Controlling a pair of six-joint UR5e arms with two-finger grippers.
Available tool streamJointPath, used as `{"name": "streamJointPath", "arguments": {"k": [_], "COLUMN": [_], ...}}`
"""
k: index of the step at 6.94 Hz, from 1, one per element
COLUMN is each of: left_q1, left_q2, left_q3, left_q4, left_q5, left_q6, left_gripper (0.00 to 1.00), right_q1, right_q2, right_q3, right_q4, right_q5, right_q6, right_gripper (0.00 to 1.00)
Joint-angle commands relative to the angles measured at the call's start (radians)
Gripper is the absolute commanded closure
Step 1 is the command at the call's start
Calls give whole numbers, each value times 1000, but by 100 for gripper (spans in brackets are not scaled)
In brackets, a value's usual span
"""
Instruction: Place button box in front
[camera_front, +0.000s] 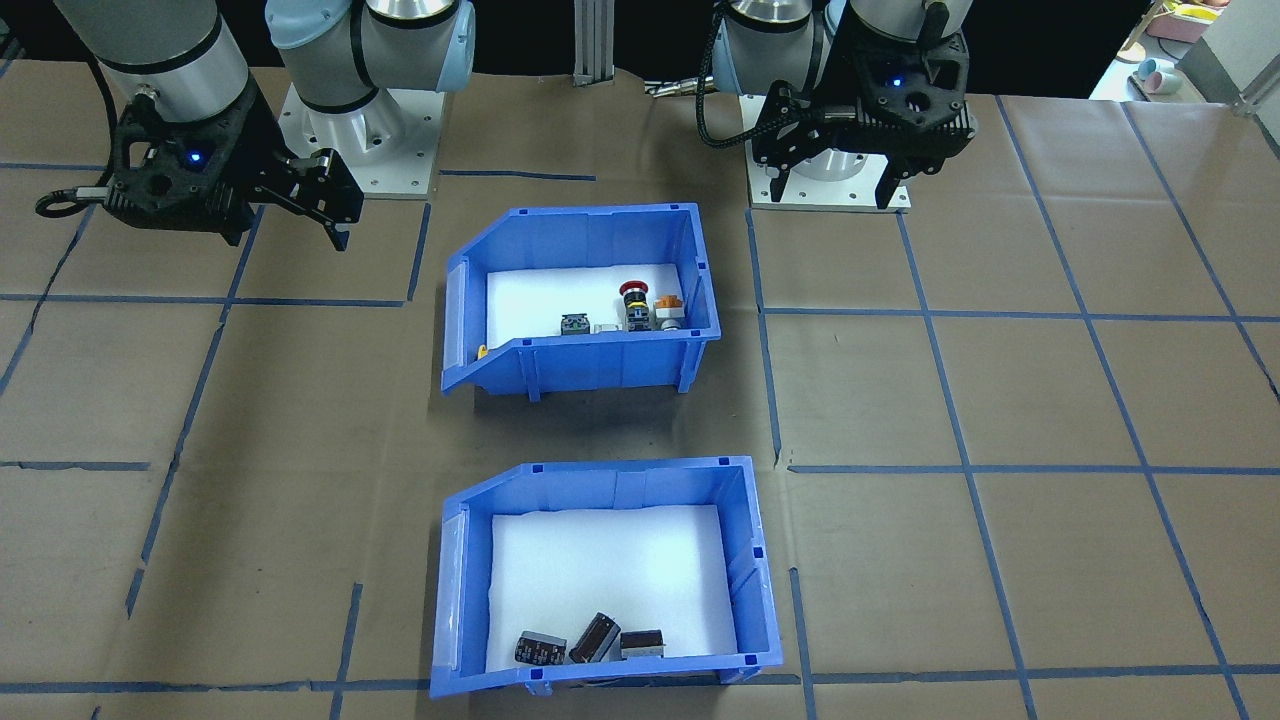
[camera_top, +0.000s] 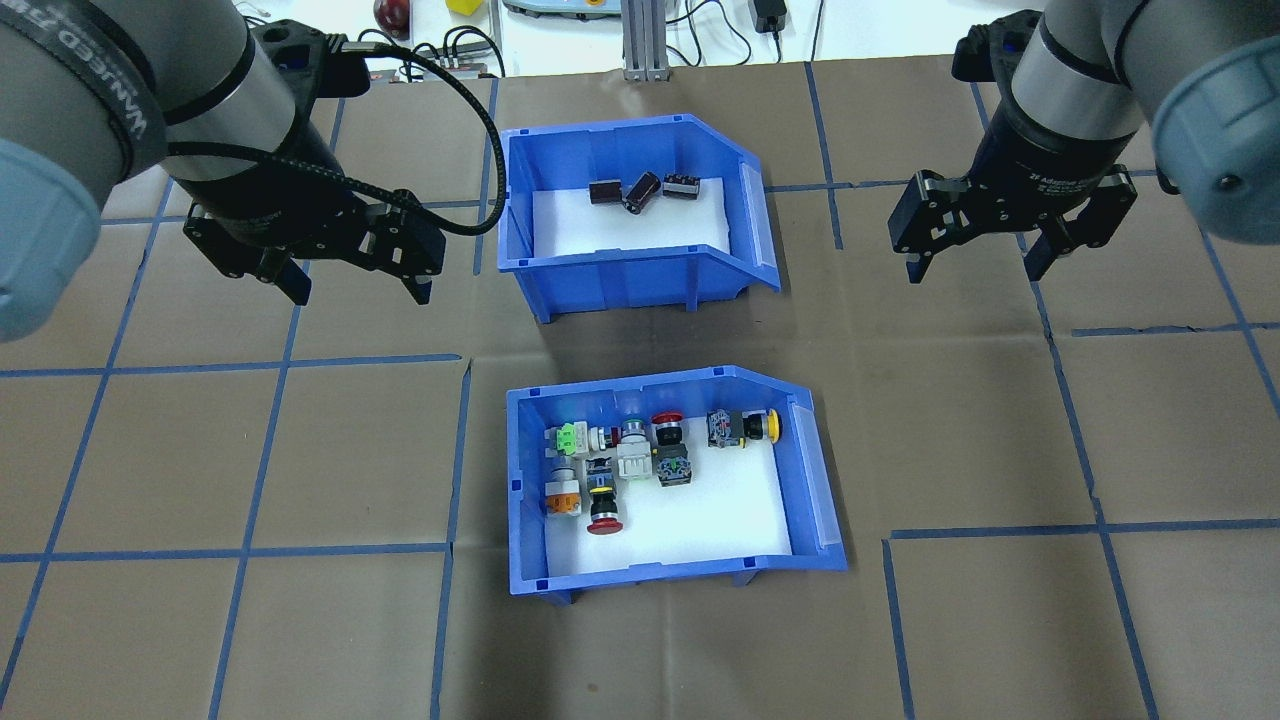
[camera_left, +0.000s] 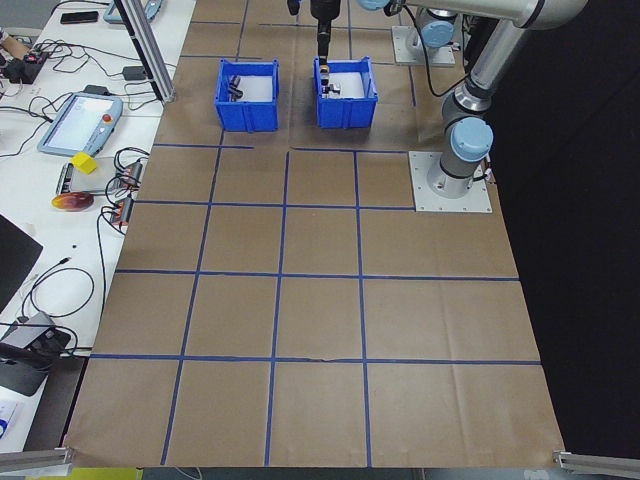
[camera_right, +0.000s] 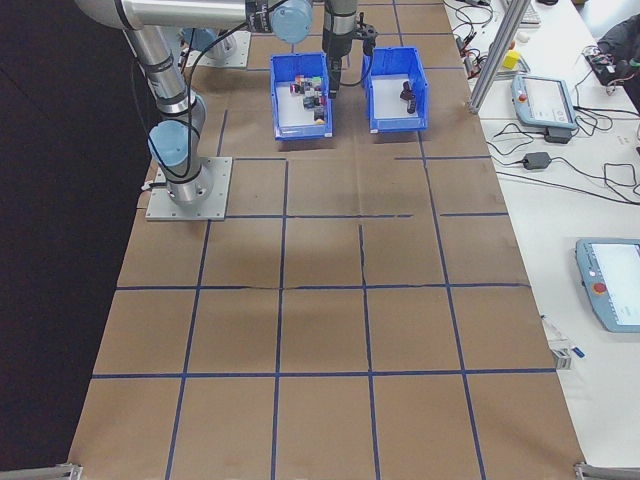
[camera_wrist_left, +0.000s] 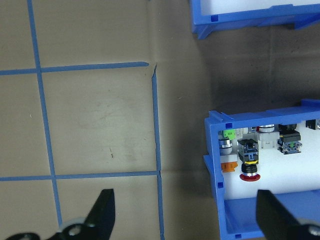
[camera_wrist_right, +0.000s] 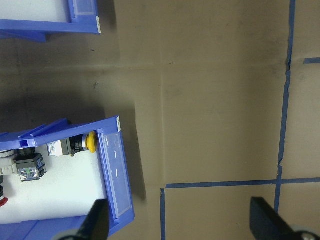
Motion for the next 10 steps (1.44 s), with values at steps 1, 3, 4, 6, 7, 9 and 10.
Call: {"name": "streamJointPath", "arguments": {"k": [1, 3, 4, 6, 7, 9, 10], "left_q1": [-1, 1, 1, 1, 2, 2, 2], "left_q2": [4, 8, 10, 5, 2, -18, -12], "left_q3": [-4, -4, -4, -4, 0, 7, -4], "left_q4": [0, 0, 0, 0, 0, 0, 0], "left_q5": [1, 1, 1, 7, 15, 17, 17], "left_q6": [0, 6, 9, 15, 6, 14, 8], "left_gripper": [1, 1, 1, 1, 1, 1, 1], "right_q1": [0, 0, 0, 1, 3, 5, 6], "right_q2": [0, 0, 2, -2, 1, 12, 37], "right_q3": [0, 0, 0, -1, -3, -15, -18], "right_q4": [0, 0, 2, 15, 18, -1, -3], "right_q5": [0, 0, 0, 2, 2, 11, 15], "right_q6": [0, 0, 0, -5, -5, -183, -268], "right_gripper": [0, 0, 0, 0, 0, 0, 0]}}
